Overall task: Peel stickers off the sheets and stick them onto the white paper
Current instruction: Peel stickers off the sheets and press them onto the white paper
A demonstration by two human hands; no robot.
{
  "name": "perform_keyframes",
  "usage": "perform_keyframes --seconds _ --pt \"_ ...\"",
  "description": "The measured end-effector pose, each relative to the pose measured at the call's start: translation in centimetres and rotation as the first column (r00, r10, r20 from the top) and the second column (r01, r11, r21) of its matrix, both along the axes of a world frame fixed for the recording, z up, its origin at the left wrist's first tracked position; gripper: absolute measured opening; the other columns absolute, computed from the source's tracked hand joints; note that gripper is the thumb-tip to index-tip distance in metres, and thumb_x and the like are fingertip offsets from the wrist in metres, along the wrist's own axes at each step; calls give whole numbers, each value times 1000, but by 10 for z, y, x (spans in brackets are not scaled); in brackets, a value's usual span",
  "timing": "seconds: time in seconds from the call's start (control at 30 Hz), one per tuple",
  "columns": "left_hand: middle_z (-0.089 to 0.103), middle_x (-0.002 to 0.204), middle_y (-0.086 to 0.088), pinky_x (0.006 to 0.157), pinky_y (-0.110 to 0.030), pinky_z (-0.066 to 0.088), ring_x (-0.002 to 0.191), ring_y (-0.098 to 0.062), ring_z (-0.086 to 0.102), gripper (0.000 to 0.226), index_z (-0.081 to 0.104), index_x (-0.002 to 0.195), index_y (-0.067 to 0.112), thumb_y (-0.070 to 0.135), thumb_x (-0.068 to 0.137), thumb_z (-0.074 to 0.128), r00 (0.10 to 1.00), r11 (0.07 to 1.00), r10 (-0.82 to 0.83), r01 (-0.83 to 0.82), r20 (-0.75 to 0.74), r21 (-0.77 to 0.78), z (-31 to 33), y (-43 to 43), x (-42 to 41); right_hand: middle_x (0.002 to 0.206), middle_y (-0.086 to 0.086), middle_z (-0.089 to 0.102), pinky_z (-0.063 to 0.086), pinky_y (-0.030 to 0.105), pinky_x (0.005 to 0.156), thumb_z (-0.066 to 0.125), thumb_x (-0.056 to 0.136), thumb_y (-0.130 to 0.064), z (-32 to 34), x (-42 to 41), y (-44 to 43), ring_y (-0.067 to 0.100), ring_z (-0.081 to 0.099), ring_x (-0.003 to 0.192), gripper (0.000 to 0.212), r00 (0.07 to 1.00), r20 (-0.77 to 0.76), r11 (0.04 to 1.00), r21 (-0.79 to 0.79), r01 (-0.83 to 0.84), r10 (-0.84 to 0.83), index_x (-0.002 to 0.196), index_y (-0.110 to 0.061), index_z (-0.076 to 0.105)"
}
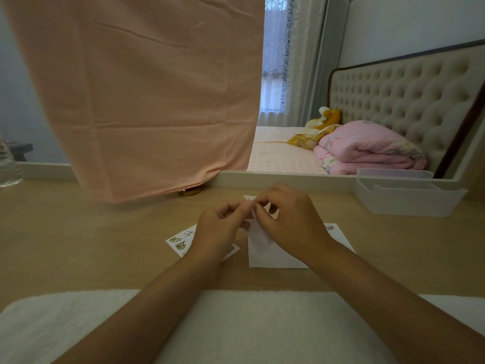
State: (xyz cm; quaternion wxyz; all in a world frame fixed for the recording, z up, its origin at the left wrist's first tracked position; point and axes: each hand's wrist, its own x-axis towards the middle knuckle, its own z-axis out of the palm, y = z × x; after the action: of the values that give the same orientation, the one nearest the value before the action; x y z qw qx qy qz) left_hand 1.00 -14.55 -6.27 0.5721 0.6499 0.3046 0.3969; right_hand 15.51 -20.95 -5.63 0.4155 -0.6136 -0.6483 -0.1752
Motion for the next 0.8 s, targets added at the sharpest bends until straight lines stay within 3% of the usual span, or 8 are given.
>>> perform_keyframes --seconds 0.1,0.2,0.3,0.4,0.47,0.63,0.73,0.8 --pt "76 87 15 74 -27 50 88 -5 70 12 78 90 30 33 94 66 998 999 48 -49 -41 -20 0 0 1 84 -1 66 50 26 63 73 88 -14 0 0 0 10 56 71 2 1000 21 1000 26 9 -10 88 -14 74" --pt "75 84 18 68 -20 48 85 -1 70 9 77 89 32 32 92 68 996 996 77 -79 -46 -47 1 1 3 84 -2 66 44 17 65 74 87 -14 0 0 1 7 57 71 1 1000 -15 1000 17 10 -10 87 -14 75" --pt "75 82 15 61 -15 44 81 1 70 7 77 91 31 29 92 69 994 994 101 -102 -34 -26 -1 2 3 83 -10 67 38 8 64 71 89 -18 3 -4 1 -1 55 69 6 981 -194 997 -75 12 -27 85 -20 76" --pt "76 84 8 62 -11 45 82 -2 70 10 77 95 26 24 94 68 996 996 91 -90 -23 25 -4 4 1 85 -15 69 42 15 63 68 93 -24 5 -3 3 -1 56 66 11 907 -419 977 -207 -41 -51 87 -27 76" --pt "76 83 6 61 -7 45 79 -2 69 11 78 96 22 20 94 67 997 995 81 -81 -6 55 -5 4 0 90 -14 70 47 21 65 66 94 -24 7 -1 3 -1 56 66 13 875 -484 961 -252 -111 -25 95 -29 77" --pt "76 88 8 77 -22 53 86 -6 70 11 77 95 24 19 94 67 997 992 71 -69 -16 103 -7 7 0 95 -12 72 59 43 78 60 97 -23 9 0 0 14 64 77 20 874 -485 933 -303 -194 24 102 -31 77" --pt "76 88 5 75 -21 55 86 -9 71 11 77 94 21 16 93 68 997 988 78 -78 12 132 -8 8 0 93 -11 73 58 48 77 61 97 -28 9 1 0 21 66 78 17 875 -484 943 -274 -190 36 99 -31 78" --pt "76 88 4 72 -16 54 86 -8 71 10 78 94 18 15 93 68 997 987 67 -71 32 145 -8 8 0 91 -14 73 58 46 76 66 94 -33 8 1 0 15 65 75 12 876 -481 956 -247 -162 24 93 -33 78"
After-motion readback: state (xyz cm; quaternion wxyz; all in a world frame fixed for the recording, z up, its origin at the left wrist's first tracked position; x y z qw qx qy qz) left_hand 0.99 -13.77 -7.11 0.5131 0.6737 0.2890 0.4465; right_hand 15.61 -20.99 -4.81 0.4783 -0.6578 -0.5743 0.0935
